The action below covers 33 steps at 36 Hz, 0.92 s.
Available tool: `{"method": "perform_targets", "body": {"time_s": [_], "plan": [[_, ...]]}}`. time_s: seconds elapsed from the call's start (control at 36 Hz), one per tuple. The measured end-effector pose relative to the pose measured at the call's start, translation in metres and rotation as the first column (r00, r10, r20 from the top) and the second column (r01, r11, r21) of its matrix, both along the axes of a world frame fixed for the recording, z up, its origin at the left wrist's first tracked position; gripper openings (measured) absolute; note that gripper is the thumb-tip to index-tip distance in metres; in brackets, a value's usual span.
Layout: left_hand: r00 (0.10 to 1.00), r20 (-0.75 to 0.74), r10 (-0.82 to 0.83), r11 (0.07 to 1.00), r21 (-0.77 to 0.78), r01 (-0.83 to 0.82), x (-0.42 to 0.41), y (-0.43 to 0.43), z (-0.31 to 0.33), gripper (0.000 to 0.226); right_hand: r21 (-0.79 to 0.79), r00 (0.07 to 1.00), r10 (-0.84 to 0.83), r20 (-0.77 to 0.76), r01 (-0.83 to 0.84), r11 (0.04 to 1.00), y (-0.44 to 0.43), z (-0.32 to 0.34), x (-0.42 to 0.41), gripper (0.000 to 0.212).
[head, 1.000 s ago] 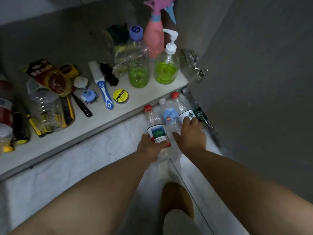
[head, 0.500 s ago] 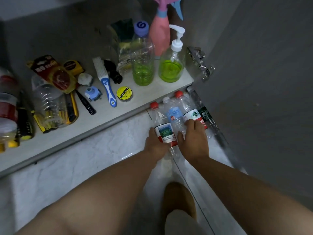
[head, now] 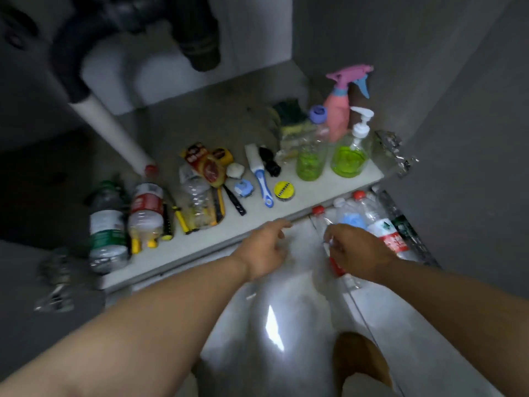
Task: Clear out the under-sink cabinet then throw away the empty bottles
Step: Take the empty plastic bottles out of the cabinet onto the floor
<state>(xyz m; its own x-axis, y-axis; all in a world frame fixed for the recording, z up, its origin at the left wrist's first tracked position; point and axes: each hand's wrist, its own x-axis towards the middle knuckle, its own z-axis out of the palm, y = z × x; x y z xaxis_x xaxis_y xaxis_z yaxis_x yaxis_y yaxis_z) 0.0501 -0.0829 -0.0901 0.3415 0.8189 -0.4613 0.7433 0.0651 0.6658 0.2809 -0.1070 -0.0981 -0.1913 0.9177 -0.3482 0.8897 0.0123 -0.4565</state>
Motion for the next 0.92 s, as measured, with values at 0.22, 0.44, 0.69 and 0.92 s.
{"method": "perform_targets", "body": {"time_s": [0.22,0.44,0.69,0.92], "plan": [[0.934,-0.21,0.288,0.93,0.293,-0.221,-0.166,0.019,0.07,0.02,-0.196,0.945,0.325,0.036,-0.312,0.93,0.048,0.073,-0.097,0.02],[0.743,-0.215,0.634,0.767,0.294,-0.57,-0.225,0.022,0.058,0.057,-0.168,0.981,0.194,0.032,-0.186,0.968,0.088,0.072,-0.196,0.029],[0.62,-0.262,0.74,0.673,0.251,-0.696,-0.207,0.052,0.027,0.075,-0.133,0.965,-0.254,-0.063,0.244,0.961,0.105,0.03,-0.26,0.095],[0.573,-0.086,0.815,0.58,0.136,-0.803,-0.214,0.049,0.02,0.064,-0.137,0.932,-0.364,-0.003,0.36,0.923,0.108,0.022,-0.286,0.08]]}}
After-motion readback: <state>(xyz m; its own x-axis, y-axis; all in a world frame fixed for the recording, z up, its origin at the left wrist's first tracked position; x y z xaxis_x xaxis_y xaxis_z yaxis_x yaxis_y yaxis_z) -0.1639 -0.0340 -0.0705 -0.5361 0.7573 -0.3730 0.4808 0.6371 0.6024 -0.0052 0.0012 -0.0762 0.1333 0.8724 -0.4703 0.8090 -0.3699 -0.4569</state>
